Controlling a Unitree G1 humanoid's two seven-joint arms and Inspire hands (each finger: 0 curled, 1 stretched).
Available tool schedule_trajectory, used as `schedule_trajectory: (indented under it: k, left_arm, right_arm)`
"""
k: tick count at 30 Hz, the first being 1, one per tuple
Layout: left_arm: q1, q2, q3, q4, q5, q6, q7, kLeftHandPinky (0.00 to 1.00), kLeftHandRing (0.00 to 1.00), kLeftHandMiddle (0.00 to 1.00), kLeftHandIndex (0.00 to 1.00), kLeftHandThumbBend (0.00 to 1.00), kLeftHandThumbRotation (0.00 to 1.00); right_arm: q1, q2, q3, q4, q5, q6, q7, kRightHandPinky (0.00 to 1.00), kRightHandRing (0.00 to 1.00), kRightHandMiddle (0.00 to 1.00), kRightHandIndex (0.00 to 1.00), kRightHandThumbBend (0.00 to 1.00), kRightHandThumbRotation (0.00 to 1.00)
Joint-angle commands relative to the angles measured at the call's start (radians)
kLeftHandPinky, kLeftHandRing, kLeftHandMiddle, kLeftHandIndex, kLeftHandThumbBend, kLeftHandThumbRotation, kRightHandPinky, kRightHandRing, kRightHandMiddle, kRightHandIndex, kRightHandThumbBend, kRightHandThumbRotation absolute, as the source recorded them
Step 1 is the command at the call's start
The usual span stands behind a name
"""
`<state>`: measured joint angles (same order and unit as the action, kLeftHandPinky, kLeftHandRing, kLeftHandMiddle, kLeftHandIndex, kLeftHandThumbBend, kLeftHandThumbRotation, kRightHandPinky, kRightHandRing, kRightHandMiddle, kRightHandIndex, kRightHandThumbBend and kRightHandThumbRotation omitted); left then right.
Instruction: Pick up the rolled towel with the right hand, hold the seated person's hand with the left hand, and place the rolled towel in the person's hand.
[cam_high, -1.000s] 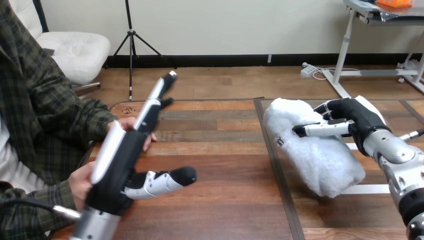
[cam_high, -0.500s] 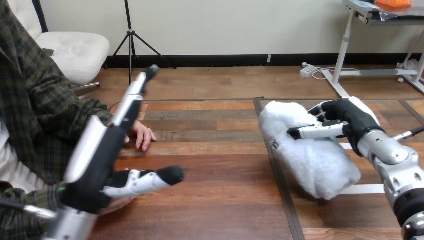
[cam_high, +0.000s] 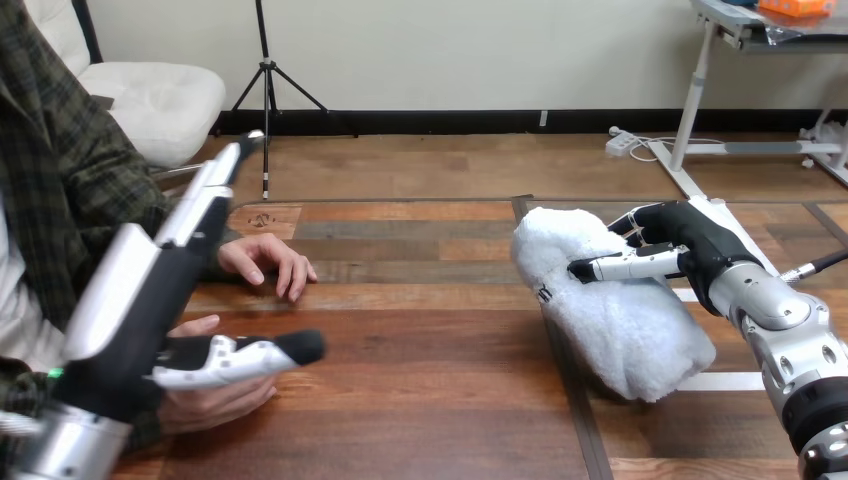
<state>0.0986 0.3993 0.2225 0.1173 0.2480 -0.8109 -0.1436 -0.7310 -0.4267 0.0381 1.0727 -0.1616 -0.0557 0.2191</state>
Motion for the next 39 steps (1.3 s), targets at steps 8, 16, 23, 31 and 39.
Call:
schedule_trajectory:
  k: [8,16,23,31,39]
  left_arm:
    - [-0.018,0.116,0.043,0.016,0.014,0.073,-0.001,0.97,1.0,1.0,1.0,1.0,0.66]
    - [-0.038,0.194,0.043,0.102,0.012,0.08,-0.013,0.91,0.97,0.99,1.0,1.0,0.6]
    - [-0.075,0.247,0.03,0.216,-0.019,0.029,-0.029,0.83,0.91,0.95,0.97,1.0,0.51]
    - [-0.108,0.291,0.024,0.316,-0.016,0.014,-0.037,0.79,0.87,0.92,0.94,1.0,0.44]
    - [-0.13,0.331,0.014,0.372,0.02,0.024,-0.031,0.78,0.86,0.9,0.91,1.0,0.38]
  right_arm:
    - [-0.067,0.012,-0.009,-0.036,0.012,-0.021,0.007,0.33,0.39,0.45,0.45,0.79,0.0]
    - [-0.069,0.011,-0.012,-0.043,0.015,-0.03,0.012,0.33,0.39,0.45,0.45,0.78,0.0]
    - [-0.068,0.006,-0.01,-0.063,0.012,-0.028,0.011,0.32,0.38,0.45,0.45,0.79,0.0]
    - [-0.066,-0.003,-0.006,-0.098,0.006,-0.009,0.016,0.31,0.38,0.44,0.45,0.77,0.0]
    - [-0.061,-0.009,-0.009,-0.124,0.006,-0.002,0.026,0.3,0.37,0.45,0.46,0.76,0.0]
